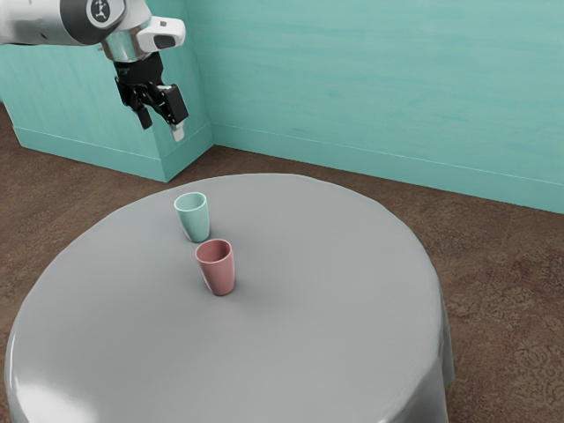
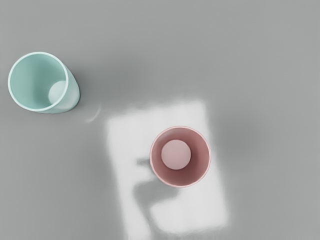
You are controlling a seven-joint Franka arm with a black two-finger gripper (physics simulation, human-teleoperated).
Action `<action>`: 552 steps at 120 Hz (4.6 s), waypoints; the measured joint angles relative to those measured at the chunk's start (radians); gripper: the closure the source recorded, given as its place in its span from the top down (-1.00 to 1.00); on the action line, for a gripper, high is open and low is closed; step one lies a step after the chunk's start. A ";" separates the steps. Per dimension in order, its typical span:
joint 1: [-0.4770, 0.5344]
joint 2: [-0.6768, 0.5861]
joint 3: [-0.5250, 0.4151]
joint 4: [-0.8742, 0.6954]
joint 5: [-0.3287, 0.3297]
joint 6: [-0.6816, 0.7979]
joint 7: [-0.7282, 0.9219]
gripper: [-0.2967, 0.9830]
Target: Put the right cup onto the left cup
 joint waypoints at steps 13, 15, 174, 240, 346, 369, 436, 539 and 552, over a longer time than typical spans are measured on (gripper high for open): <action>0.000 0.001 0.000 0.000 0.000 -0.001 0.000 0.54; 0.000 0.001 0.000 0.000 0.000 -0.001 -0.001 0.54; -0.033 0.239 -0.033 -0.251 -0.077 0.325 -0.017 0.54; -0.039 0.377 -0.038 -0.247 -0.079 0.424 -0.029 0.53; -0.054 0.256 -0.046 -0.252 -0.064 0.405 -0.034 -0.68; -0.053 0.149 -0.025 -0.246 -0.039 0.334 -0.036 -0.68; -0.011 0.269 0.055 0.068 0.054 0.198 -0.009 -0.69; 0.073 0.557 0.055 0.348 0.036 0.182 0.033 -0.69; 0.074 0.562 0.054 0.348 0.036 0.189 0.035 -0.69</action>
